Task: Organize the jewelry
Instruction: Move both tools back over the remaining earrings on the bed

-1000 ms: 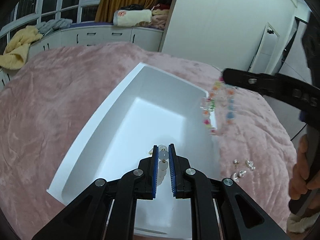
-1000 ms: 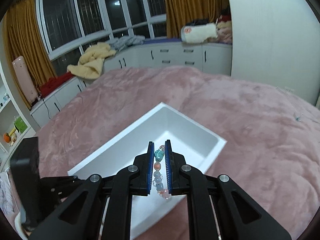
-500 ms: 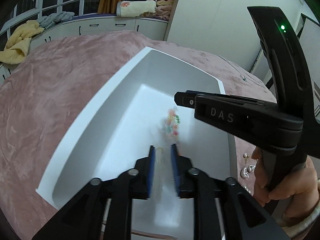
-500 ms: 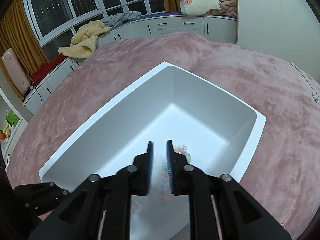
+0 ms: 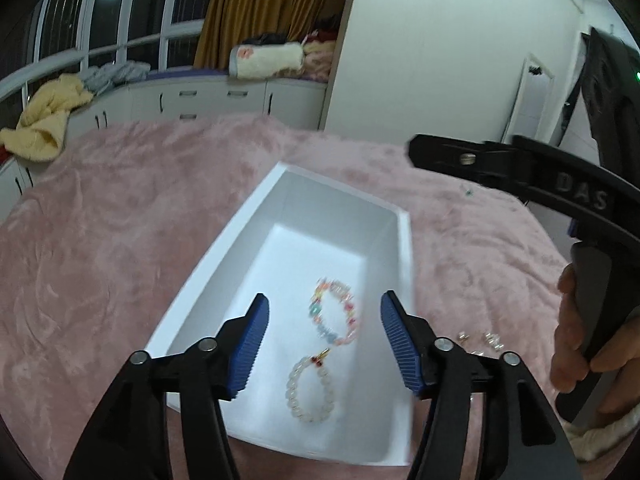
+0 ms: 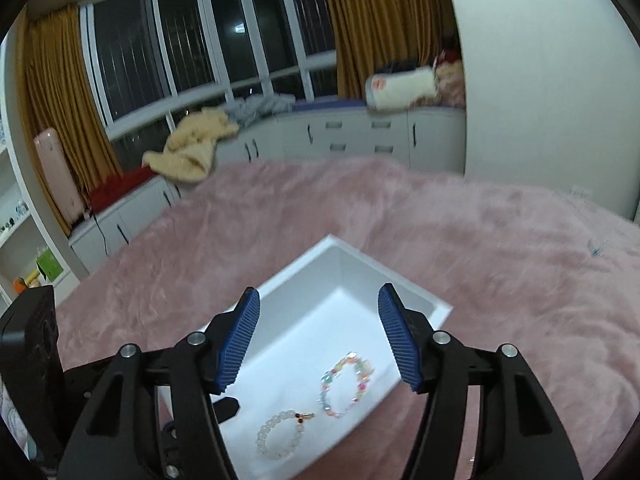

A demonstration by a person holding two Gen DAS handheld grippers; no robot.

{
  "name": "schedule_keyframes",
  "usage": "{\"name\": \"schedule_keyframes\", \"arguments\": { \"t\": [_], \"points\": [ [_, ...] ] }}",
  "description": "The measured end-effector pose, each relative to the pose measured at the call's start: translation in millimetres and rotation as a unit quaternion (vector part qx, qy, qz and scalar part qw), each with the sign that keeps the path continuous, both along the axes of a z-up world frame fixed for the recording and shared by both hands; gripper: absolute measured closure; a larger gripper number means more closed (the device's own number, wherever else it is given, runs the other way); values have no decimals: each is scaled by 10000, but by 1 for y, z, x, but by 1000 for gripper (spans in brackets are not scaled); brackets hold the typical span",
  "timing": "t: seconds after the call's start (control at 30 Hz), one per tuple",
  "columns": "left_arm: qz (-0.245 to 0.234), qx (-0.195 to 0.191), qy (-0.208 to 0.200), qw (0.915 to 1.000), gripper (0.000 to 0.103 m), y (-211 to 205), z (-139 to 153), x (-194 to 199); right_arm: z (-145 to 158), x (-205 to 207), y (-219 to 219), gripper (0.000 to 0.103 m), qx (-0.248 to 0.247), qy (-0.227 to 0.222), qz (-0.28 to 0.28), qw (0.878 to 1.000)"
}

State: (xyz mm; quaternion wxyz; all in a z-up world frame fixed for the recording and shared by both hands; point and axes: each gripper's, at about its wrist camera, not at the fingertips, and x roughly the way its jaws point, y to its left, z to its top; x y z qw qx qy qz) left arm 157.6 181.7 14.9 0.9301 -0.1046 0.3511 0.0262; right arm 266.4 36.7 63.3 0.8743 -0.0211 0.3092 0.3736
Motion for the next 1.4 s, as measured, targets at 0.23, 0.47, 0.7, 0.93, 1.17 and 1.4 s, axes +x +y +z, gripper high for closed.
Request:
{"name": "schedule_keyframes", "arguments": {
  "t": [0.23, 0.47, 0.7, 0.93, 1.17, 1.4],
  "points": [
    [-321, 125, -519, 9981, 28, -37, 47, -19, 52, -27, -72, 29, 211, -609, -356, 9973],
    [-669, 147, -781, 9946, 18, -91, 65, -34, 58, -52, -133, 24, 36, -867, -708, 9937],
    [-1068, 273, -785, 9908, 10, -142, 51, -42, 30, -64, -181, 21, -229, -830, -1002, 9912],
    [-1258, 134, -483, 9908, 10, -172, 13, -35, -21, -58, -220, 21, -528, -495, -1304, 9888],
    [-1352, 238, -54, 9905, 10, -192, -30, -15, -87, -46, -236, 22, -821, -23, -1385, 9869],
    [-1482, 345, 216, 9881, 10, -205, -71, 3, -147, -35, -237, 31, -1007, 473, -1207, 9864]
  ]
}}
